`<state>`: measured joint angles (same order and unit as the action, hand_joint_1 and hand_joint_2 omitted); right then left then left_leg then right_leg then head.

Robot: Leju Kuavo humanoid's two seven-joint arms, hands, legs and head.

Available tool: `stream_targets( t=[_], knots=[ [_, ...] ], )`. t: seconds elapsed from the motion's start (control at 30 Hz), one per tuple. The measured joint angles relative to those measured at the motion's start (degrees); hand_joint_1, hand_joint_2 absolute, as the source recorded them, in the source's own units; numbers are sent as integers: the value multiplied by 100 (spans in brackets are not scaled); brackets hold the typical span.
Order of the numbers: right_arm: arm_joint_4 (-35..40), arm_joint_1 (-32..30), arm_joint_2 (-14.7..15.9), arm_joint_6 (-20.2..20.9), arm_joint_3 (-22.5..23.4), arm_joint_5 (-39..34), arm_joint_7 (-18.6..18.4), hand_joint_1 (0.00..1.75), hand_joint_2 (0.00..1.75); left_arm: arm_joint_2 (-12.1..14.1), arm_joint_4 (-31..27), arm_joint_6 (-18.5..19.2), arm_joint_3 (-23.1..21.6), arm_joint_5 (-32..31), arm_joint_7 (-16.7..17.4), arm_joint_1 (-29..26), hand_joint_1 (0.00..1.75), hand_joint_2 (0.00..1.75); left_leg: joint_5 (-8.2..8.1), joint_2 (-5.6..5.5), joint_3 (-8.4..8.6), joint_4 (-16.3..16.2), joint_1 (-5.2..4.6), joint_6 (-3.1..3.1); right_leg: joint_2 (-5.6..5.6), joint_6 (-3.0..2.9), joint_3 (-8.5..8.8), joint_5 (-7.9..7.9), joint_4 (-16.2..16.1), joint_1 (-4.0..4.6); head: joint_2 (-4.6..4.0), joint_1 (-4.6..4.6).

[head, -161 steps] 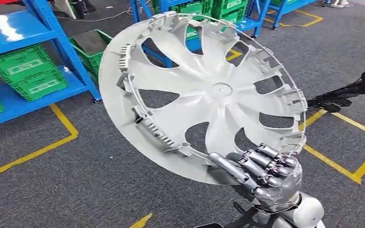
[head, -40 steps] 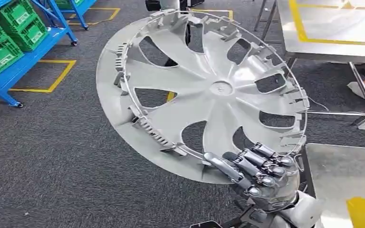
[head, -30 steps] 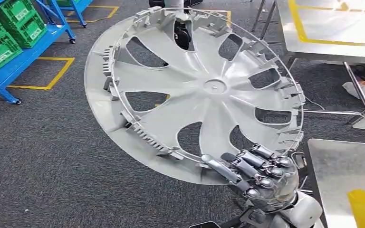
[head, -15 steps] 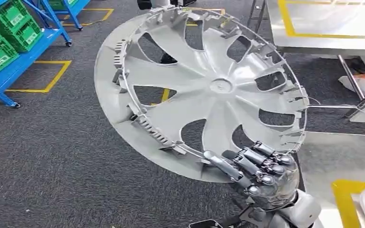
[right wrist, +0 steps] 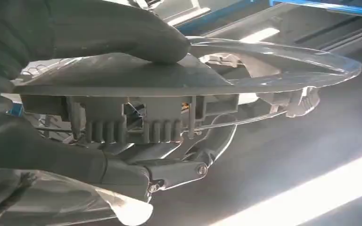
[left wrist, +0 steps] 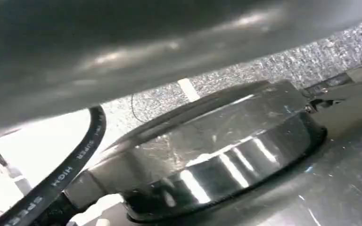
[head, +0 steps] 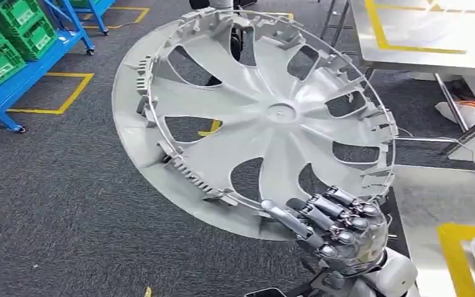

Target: Take the parts from the cabinet and place them on the table.

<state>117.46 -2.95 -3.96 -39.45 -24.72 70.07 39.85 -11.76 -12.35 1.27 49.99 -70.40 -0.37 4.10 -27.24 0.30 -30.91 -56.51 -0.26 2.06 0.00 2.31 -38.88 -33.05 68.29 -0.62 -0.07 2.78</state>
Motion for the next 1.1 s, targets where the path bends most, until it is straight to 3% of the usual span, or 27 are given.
stream_targets(
  t=[0.03,0.07,0.1,0.13,0.2,0.23,0.27,0.37,0.4,0.43,0.47,0.5,0.57,0.67,0.7,0.87,1.1],
  knots=[
    [0,-6,0,0,2,2,0,175,175,0,0,0,2,0,0,-4,0,0,25,8,-41,-5,-7,4,-1,18,-162,-194,431,-1,0,-9],
    [0,-10,0,0,0,4,0,175,175,2,0,0,0,-4,0,-10,0,0,52,17,-82,-12,-15,7,-2,28,-255,-281,713,0,0,-2],
    [0,-15,0,0,0,9,0,175,175,2,0,0,0,-15,0,-13,0,0,72,19,-113,-14,-20,4,-2,26,-194,-222,695,-1,0,-9],
    [0,-15,0,0,2,11,0,175,175,2,0,0,0,-17,0,-13,0,0,91,19,-136,-16,-26,-2,-3,15,8,-62,407,0,0,-4],
    [0,-7,0,0,2,9,0,175,175,-2,0,0,0,-17,0,-12,0,0,120,18,-152,-26,-32,-25,-11,-37,662,350,-642,5,0,-4],
    [0,2,0,0,0,5,0,175,175,-2,0,0,0,-17,0,-13,0,0,130,19,-158,-29,-36,-43,-32,-65,875,338,-1040,14,0,-4],
    [2,8,0,0,-2,0,0,175,175,-2,0,0,0,-17,0,-6,0,0,138,19,-198,-72,-75,-68,-18,-80,958,322,-1181,35,0,-11],
    [2,0,0,0,-4,-28,0,175,175,2,0,-6,0,-15,0,-4,0,0,215,28,-252,-58,-48,-172,-4,-168,888,376,-1133,56,0,-13],
    [2,1,0,0,-4,-35,0,175,175,2,0,-15,2,-15,0,-6,0,0,223,26,-248,-27,-66,-197,-7,-205,908,433,-1207,23,0,-9],
    [2,2,0,0,-2,-39,0,175,175,4,0,-20,2,-15,0,-6,0,0,199,18,-245,-34,-58,-119,-13,-132,908,412,-1226,65,0,-24],
    [2,7,-2,0,-4,-42,0,175,175,11,0,-22,2,-11,-2,0,0,0,224,20,-243,26,-61,102,-9,-143,887,443,-1227,48,0,-81],
    [2,3,-2,0,-4,-41,0,175,175,15,0,-24,4,2,-2,-2,0,0,226,13,-254,20,-61,134,-7,-162,879,456,-1229,51,0,-57],
    [2,-2,-2,0,-4,-46,0,175,175,20,0,-26,7,2,-2,-11,0,0,259,13,-261,27,-49,86,-7,-178,875,466,-1218,63,0,-70],
    [2,-6,-2,0,-4,-48,0,175,175,20,0,-26,7,2,-2,-8,0,0,322,13,-270,33,-29,-90,-8,-194,837,475,-1184,79,0,-72],
    [2,-6,-2,0,-4,-64,0,175,175,20,0,-24,7,4,-2,-9,0,0,326,13,-276,33,-27,-116,-8,-196,829,475,-1179,81,0,-70],
    [2,-5,-2,0,-7,-175,2,175,175,9,0,-22,9,4,-2,-8,0,0,335,13,-300,33,-23,-152,-7,-200,809,478,-1173,82,0,-68],
    [0,-5,-2,0,-20,-232,0,175,175,2,0,-17,13,20,-2,-6,0,0,324,12,-350,-10,-47,-137,-10,-174,782,496,-1177,56,0,-70]
  ],
)
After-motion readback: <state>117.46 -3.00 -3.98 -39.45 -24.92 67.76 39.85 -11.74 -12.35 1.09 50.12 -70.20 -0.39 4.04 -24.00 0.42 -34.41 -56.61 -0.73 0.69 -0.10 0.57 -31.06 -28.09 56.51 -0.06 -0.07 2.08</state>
